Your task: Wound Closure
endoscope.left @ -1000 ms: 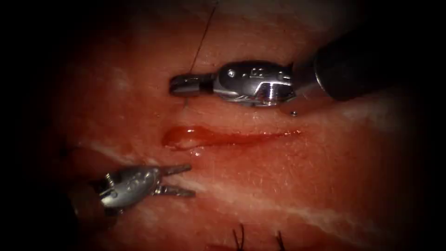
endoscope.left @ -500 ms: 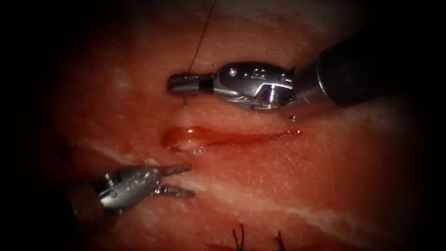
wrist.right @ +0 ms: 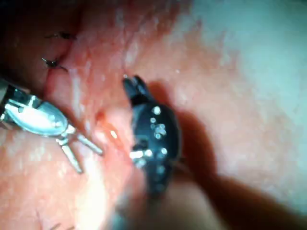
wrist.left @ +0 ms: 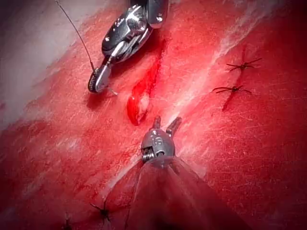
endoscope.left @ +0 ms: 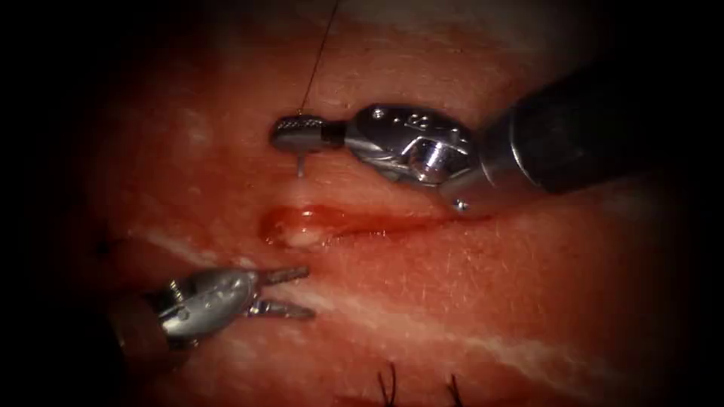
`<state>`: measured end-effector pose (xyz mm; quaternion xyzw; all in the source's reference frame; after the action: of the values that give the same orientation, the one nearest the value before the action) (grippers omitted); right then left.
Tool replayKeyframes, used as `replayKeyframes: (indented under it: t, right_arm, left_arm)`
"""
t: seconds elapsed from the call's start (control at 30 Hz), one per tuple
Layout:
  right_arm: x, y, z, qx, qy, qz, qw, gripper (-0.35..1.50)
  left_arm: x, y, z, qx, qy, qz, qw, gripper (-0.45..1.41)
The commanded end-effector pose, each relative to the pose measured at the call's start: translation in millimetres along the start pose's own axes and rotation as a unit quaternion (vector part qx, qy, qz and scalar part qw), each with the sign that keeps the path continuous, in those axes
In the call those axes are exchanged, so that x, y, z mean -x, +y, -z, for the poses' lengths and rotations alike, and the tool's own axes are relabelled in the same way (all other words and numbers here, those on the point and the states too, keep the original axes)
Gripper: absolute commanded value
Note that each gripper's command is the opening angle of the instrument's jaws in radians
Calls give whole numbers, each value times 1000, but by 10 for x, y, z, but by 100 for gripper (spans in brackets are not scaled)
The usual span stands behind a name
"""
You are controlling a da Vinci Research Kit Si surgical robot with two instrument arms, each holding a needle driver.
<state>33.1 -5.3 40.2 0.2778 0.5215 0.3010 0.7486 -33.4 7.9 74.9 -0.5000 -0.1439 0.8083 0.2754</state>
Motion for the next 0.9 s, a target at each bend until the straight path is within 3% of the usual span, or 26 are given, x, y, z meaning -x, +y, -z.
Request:
replayKeyframes:
  t: [0.03,0.9]
  right_arm:
    - [13,-5,-6,-8,-2,-7,1000,-35]
    - [28,-34,-10,-67,-16,-110,992,-35]
  left_arm:
    - [7,3,-10,2,0,1,1000,11]
    - [9,1,-9,3,-1,0,1000,7]
